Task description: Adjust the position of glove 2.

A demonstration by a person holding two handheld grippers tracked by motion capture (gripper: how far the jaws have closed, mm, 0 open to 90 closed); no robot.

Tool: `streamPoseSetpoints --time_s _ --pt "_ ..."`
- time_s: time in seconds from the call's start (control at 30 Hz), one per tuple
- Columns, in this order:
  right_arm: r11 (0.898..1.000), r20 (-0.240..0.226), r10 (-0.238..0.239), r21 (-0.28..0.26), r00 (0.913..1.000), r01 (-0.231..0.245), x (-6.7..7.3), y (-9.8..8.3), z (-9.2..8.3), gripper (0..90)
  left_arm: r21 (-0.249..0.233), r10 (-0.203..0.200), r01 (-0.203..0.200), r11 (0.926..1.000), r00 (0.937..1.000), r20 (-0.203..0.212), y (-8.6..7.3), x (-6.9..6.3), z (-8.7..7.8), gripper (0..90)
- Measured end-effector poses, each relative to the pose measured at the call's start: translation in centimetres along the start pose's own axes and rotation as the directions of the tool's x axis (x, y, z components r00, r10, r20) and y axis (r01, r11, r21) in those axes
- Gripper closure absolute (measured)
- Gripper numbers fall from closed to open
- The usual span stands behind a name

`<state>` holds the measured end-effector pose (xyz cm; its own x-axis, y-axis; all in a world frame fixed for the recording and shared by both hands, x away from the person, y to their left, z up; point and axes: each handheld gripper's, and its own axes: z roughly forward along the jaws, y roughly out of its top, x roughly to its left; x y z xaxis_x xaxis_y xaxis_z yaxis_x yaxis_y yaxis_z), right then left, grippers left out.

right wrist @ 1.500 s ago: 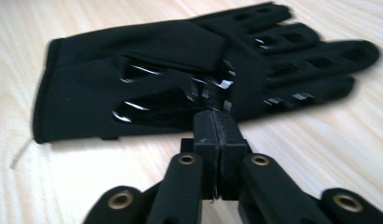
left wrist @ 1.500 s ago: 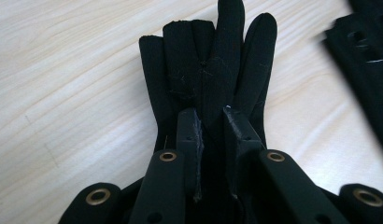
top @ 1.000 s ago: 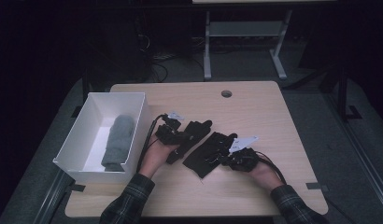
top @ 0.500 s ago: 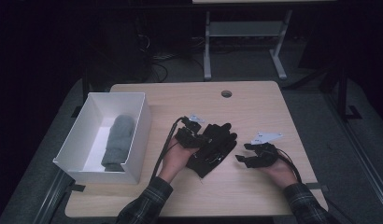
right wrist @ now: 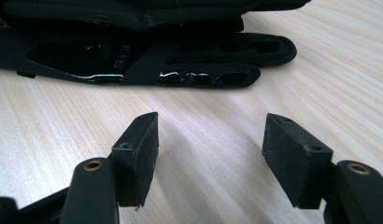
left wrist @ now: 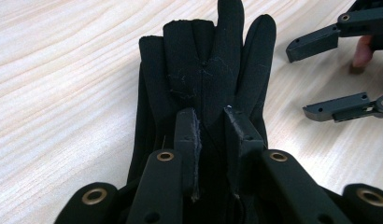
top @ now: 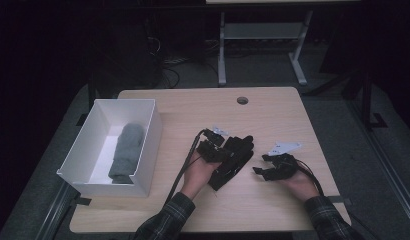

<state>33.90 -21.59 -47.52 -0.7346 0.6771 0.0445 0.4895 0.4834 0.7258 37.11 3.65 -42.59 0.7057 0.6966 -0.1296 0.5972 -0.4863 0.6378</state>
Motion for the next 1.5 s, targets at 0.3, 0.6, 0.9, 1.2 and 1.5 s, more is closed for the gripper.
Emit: streamPoseSetpoints --time_s 0.3,0.6,0.9,1.2,1.5 --pt "1.0 -0.003 -0.004 0.004 1.0 0.004 0.0 0.0 0.1 36.2 -0.033 -0.003 0.002 0.9994 1.0 -0.008 -0.2 0.1 -0.3 49.6" --pt "0.997 0.02 0.055 -0.051 0.9983 -0.053 -0.9 0.6 -0.9 78.7 -0.01 0.05 -0.049 0.9987 0.9961 0.073 -2.2 0.8 -2.5 87.2" --pt "0.999 0.015 0.042 -0.03 0.999 -0.041 -0.7 0.5 -0.3 58.4 0.035 0.122 -0.128 0.9911 0.9828 0.138 -5.0 -0.8 -2.5 89.3" --pt "0.999 0.028 0.051 -0.009 0.9983 -0.05 -0.8 0.0 0.1 39.4 0.097 0.132 -0.136 0.9859 0.9899 0.053 -6.4 1.4 -3.0 89.5" --pt "1.0 0.033 0.02 -0.015 0.9993 -0.019 -1.0 -0.3 0.3 32.9 0.026 0.237 -0.24 0.9703 0.9659 0.105 -4.8 2.5 -4.6 66.2"
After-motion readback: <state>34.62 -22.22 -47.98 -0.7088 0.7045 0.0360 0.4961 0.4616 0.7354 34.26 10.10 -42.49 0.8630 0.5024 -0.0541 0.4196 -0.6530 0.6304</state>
